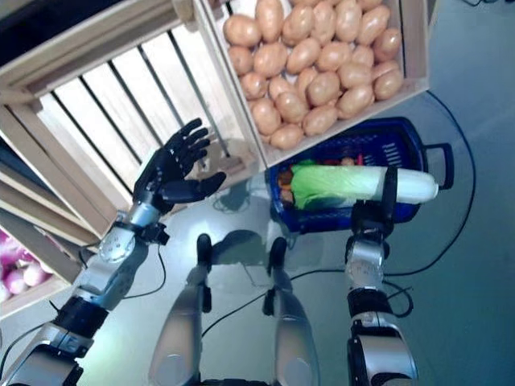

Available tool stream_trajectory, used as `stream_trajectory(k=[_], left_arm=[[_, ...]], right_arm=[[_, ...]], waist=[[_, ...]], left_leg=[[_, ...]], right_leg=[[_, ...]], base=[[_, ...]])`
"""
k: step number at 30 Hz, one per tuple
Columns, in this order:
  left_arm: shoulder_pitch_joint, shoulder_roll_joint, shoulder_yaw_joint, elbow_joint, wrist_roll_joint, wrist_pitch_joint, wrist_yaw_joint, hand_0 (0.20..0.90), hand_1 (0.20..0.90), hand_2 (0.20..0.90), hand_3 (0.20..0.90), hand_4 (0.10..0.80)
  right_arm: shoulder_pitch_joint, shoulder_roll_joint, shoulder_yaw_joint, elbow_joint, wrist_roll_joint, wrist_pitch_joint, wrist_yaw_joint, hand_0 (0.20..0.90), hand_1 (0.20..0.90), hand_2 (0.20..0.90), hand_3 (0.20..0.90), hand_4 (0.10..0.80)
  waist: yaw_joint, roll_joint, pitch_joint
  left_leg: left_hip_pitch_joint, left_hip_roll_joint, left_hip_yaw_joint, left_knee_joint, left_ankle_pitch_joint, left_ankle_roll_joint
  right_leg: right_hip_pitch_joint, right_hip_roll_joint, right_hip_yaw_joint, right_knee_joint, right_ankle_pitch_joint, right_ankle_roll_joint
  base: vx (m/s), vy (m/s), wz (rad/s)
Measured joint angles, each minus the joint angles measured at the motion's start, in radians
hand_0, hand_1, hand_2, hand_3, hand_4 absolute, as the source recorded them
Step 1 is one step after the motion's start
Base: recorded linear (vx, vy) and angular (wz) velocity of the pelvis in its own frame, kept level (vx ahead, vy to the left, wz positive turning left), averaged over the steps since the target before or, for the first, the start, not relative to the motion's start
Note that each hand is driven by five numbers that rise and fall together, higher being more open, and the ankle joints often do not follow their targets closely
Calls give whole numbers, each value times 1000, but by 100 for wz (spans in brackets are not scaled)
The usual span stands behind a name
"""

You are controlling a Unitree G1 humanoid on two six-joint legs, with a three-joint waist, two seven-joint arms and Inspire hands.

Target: Put vegetables into the basket

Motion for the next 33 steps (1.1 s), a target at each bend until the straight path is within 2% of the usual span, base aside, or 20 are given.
stream_trajectory(k=[4, 11, 15, 26, 27, 28, 29, 33], left_arm=[[0, 9, -1, -1, -2, -1, 8, 900, 900, 900, 900, 800], [-4, 30, -1, -25, -9, -16, 14, 900, 900, 900, 900, 800], [-20, 82, -4, -42, -11, -22, 15, 900, 900, 900, 900, 800], [-29, 100, 5, -121, -41, -66, -17, 900, 900, 900, 900, 800], [-29, 100, 5, -128, -41, -72, -21, 900, 900, 900, 900, 800], [-30, 100, 5, -131, -42, -80, -26, 900, 900, 900, 900, 800], [-31, 100, 5, -136, -43, -83, -28, 900, 900, 900, 900, 800], [-34, 98, 4, -139, -50, -85, -39, 900, 900, 900, 900, 800]], right_arm=[[-36, -39, 0, 32, -69, -8, -61, 300, 300, 300, 300, 400], [-104, -88, -11, 104, -132, -10, -225, 300, 300, 300, 300, 400], [-138, -114, -17, 111, -166, -11, -277, 300, 300, 300, 300, 400], [-180, -170, -16, 108, -200, -9, -326, 300, 300, 300, 300, 400], [-185, -175, -17, 111, -213, -9, -326, 425, 425, 425, 425, 483], [-189, -178, -17, 115, -227, -9, -326, 853, 853, 853, 853, 769], [-193, -180, -17, 116, -227, -9, -327, 900, 900, 900, 900, 800], [-200, -181, -8, 115, -235, -8, -352, 900, 900, 900, 900, 800]], waist=[[22, 0, 0], [42, 3, 1], [44, 5, 1], [53, 15, 1], [57, 20, 0], [60, 22, 0], [64, 22, 0], [71, 23, 0]], left_leg=[[-126, -17, -18, 110, -23, 3], [-328, -49, -53, 244, -40, 8], [-388, -54, -56, 300, -54, 10], [-516, -70, -68, 401, -72, 14], [-530, -71, -67, 412, -76, 16], [-542, -71, -66, 424, -80, 17], [-549, -70, -64, 427, -82, 17], [-555, -71, -67, 426, -82, 17]], right_leg=[[-156, -38, 4, 190, -76, -6], [-360, -87, 3, 367, -127, -16], [-415, -98, 9, 410, -131, -18], [-540, -121, 23, 503, -149, -20], [-550, -121, 25, 508, -149, -20], [-562, -123, 27, 518, -149, -19], [-570, -123, 29, 522, -150, -19], [-575, -123, 28, 523, -150, -19]], base=[[-16, -39, 17], [-15, -29, 18], [1, -30, 0], [10, -4, 3], [18, 20, -3], [14, 19, -5], [10, 15, -3], [0, 0, 0]])
